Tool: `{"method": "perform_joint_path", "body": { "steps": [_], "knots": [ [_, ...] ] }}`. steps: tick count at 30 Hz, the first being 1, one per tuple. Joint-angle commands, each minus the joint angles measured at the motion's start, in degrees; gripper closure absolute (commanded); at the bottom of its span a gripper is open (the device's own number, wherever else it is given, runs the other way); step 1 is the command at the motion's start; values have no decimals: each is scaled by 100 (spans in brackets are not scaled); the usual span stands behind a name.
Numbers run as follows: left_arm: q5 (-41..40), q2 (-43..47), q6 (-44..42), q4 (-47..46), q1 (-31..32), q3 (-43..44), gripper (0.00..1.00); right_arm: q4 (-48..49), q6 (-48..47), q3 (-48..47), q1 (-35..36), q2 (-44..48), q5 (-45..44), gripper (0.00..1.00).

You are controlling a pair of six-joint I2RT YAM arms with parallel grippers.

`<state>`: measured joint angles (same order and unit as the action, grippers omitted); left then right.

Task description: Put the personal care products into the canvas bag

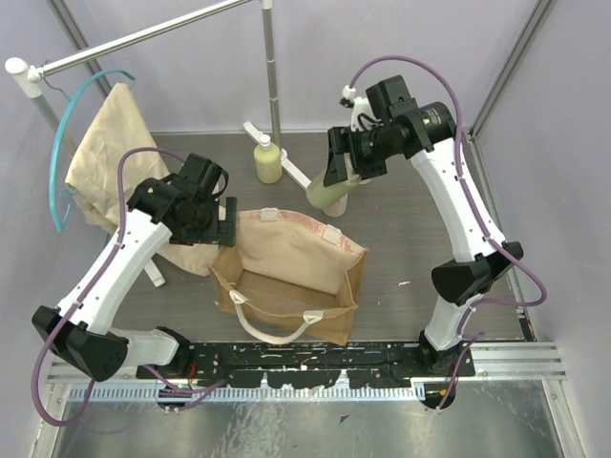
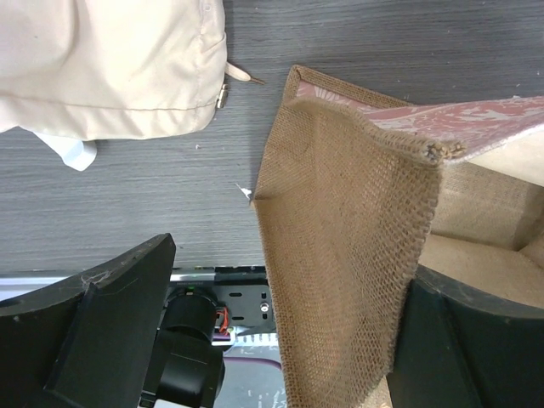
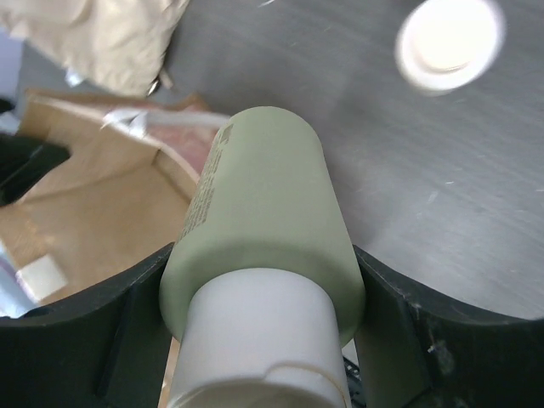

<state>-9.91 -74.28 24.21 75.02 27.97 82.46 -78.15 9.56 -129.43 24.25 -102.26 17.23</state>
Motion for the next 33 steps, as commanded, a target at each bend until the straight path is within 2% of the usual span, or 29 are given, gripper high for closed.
{"method": "perform_joint_path", "body": {
  "steps": [1,11,19,33],
  "knots": [
    [-86,-79,-87,-131,17,36,2,427,-62,-27,338,736,1296,99],
    [-10,-67,-241,-232,20,12,2,543,187,744,1161,1193,1192,99],
    [-133,-82,-310,-173,16,95,2,200,358,1764,1642,1107,582,99],
    [-121,-79,-206,-338,16,-26,2,686,844,3364,2992,785,-994,99]
  ]
}}
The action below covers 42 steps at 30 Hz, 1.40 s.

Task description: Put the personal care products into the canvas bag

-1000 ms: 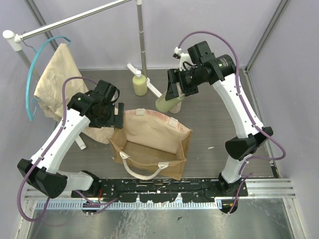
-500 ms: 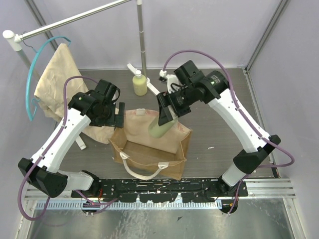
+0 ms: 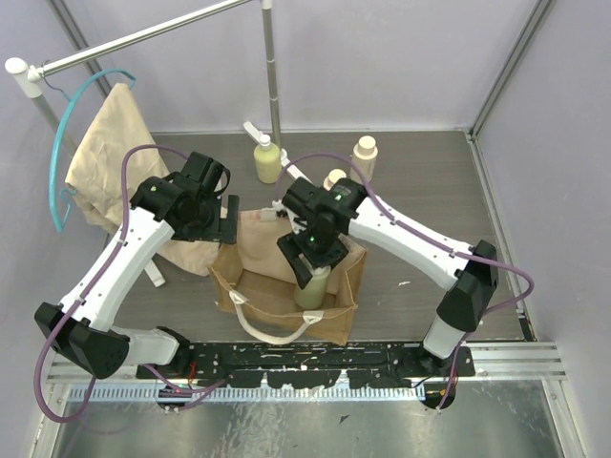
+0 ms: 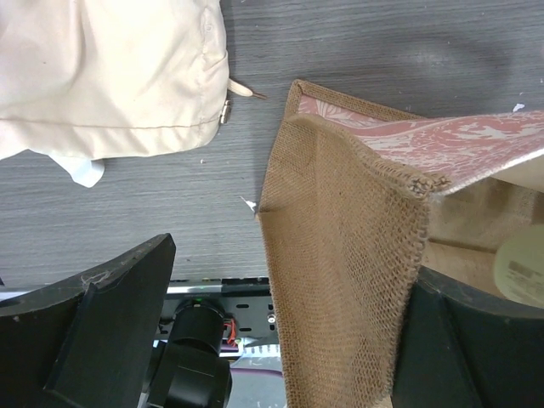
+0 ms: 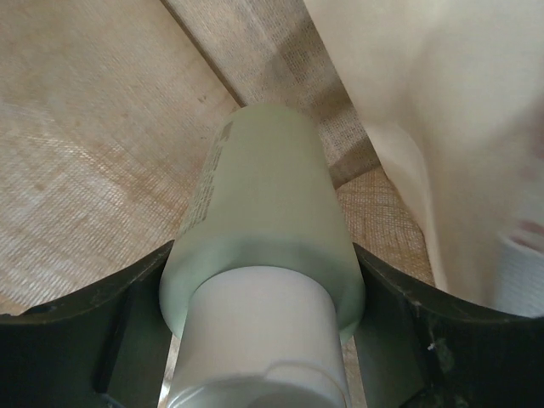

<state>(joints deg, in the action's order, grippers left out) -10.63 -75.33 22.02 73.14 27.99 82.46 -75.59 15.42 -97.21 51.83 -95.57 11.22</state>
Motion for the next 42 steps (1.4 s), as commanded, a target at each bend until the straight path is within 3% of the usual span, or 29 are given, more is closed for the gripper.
{"method": "perform_joint_path", "body": {
  "steps": [1,11,24,26,27,28,30,42],
  "knots": [
    [-37,24,13,-170,14,-34,2,522,282,326,297,137,-440,99],
    [-35,53,4,-199,15,-101,2,1173,43,1693,536,419,-605,99],
    [-134,138,92,-297,14,-316,2,1164,-196,2114,660,50,-669,99],
    [-164,158,101,-310,14,-328,2,1215,-181,2112,689,-31,-753,79],
    [-173,171,101,-324,14,-338,2,1220,-168,2091,730,-52,-823,59],
    [-185,177,101,-327,18,-348,2,1215,-149,2072,752,-55,-907,48],
    [-202,187,101,-355,14,-369,2,1209,-121,2021,784,1,-992,36],
    [-168,81,40,-539,14,-378,2,519,101,770,788,427,-1403,11]
  ]
}}
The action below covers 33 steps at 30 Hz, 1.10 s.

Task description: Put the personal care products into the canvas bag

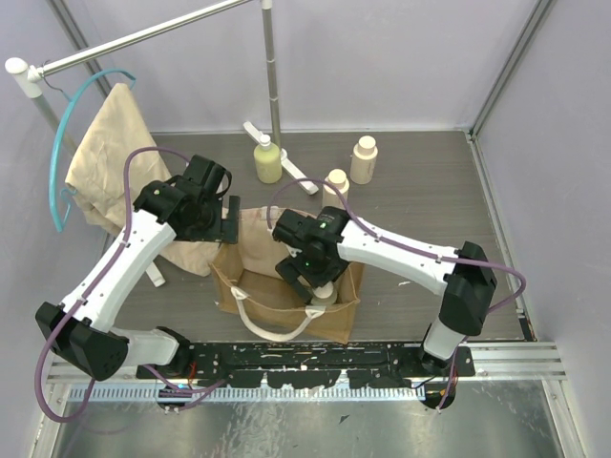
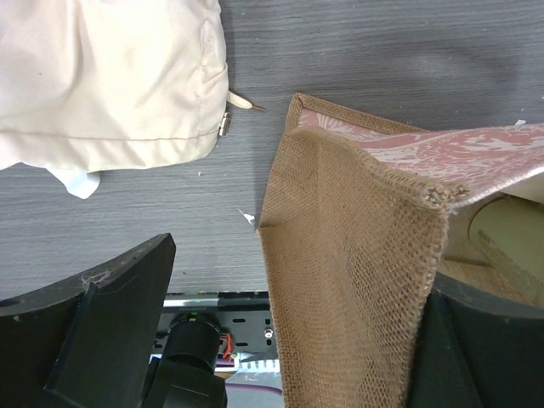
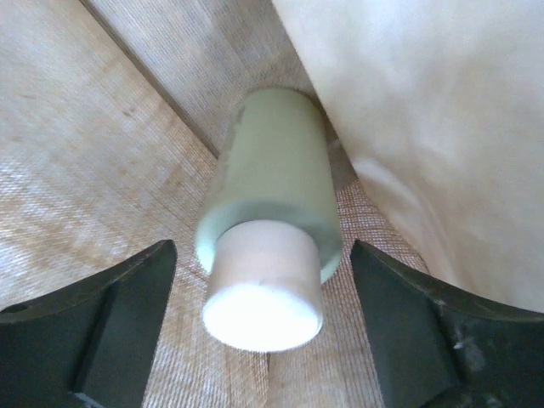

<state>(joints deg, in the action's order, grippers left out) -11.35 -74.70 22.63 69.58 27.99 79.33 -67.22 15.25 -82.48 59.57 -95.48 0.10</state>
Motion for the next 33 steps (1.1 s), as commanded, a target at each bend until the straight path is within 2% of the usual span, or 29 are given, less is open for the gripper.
{"method": "perform_joint_path", "body": {
  "steps": [1,3,6,9,12,14,22,29,33],
  "knots": [
    [-92,17,-22,-198,15,-67,2,-397,119,-815,12,439,-306,5],
    [-73,0,-21,-213,14,-77,2,-556,123,-1013,11,460,-300,0],
    [-69,-10,-22,-211,18,-67,2,-880,115,-1505,11,448,-482,0],
    [-84,5,-22,-217,14,-67,2,-1028,103,-2422,8,453,-848,0],
    [-91,24,-15,-218,18,-71,2,-915,-43,-3360,-103,415,-1204,0],
    [-92,33,-2,-220,14,-83,2,-717,-155,-3638,-442,412,-1400,0],
    [36,153,11,-404,14,-225,2,697,-229,-3289,-2215,249,-1087,0],
    [-76,148,-13,-468,14,-247,2,1214,-526,-3595,-2597,-949,-1189,0],
    [-69,353,-9,-477,15,-303,2,1561,-569,-3755,-2837,-1478,-928,0]
  ]
}}
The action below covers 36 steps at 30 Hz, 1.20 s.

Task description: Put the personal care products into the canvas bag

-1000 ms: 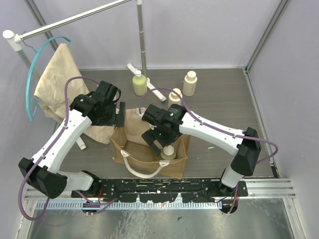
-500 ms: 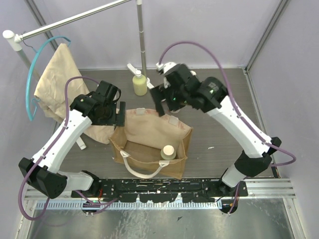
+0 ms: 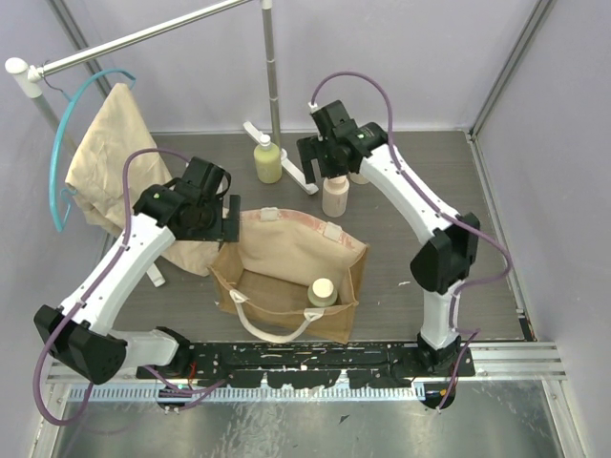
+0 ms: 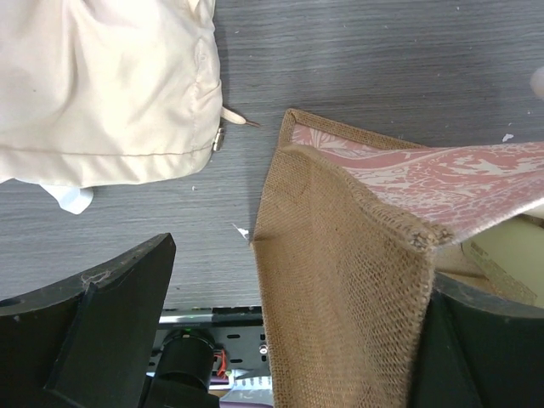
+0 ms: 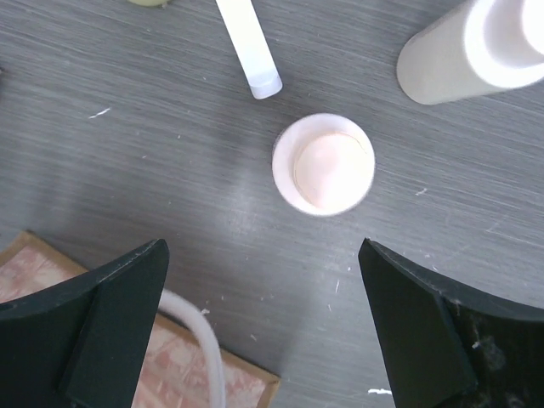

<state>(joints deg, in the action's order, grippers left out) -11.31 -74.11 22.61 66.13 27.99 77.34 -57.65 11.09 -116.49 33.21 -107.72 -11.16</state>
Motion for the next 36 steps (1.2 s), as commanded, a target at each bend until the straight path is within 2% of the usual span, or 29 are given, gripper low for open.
{"method": "perform_joint_path", "body": {
  "steps": [1,7,14,20,31,34,36],
  "knots": [
    [-102,314,2,-127,14,-116,2,588,-144,-499,-286,-463,243,0],
    [-276,388,-19,-125,14,-136,2,148,-240,-1267,-524,-1230,17,0],
    [-470,371,-45,-47,15,-124,2,-88,-339,-1420,-714,-1672,309,0],
    [-477,319,-28,5,16,-121,2,-159,-356,-1088,-717,-1823,805,0],
    [-423,278,11,-8,19,-189,2,24,-420,-426,-719,-1986,631,1],
    [-401,274,39,-12,14,-233,2,155,-478,-286,-720,-1967,628,9],
    [-391,282,56,-24,15,-262,2,197,-507,-223,-720,-1975,634,19]
  ]
}}
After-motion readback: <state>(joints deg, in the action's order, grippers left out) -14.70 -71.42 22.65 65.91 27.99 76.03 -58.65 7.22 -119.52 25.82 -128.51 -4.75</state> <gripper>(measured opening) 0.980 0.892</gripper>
